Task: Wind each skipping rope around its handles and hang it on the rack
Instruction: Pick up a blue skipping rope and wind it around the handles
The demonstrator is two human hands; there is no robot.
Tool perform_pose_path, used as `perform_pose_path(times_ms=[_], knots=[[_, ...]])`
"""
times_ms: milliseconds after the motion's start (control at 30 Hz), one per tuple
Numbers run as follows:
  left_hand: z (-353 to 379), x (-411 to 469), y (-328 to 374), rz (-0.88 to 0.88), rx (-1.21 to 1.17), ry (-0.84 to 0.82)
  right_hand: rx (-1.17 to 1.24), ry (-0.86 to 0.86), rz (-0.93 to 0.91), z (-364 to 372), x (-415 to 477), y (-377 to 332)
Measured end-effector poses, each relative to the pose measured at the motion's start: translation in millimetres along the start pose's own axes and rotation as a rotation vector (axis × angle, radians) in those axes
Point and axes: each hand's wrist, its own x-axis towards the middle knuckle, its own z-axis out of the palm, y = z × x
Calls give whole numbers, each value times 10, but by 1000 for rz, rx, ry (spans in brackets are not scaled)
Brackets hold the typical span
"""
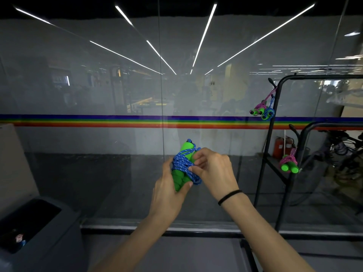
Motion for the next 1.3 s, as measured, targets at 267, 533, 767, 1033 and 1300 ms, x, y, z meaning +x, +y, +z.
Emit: perform_pose_path(times_ms=[267,533,767,1033,1300], knots=[[23,40,-42,-10,-4,9,-212,-31,-93,21,5,-7],[30,51,-88,-54,-12,-25,-300,-81,-153,57,14,-38],[20,58,-82,-57,2,-42,-335,-26,-154,154,-5,-51],[-7,54,-102,-121,-64,-92,297,-179,140,34,91,128],[10,56,-163,-217,-159,-112,305,-335,169,-82,135,145]])
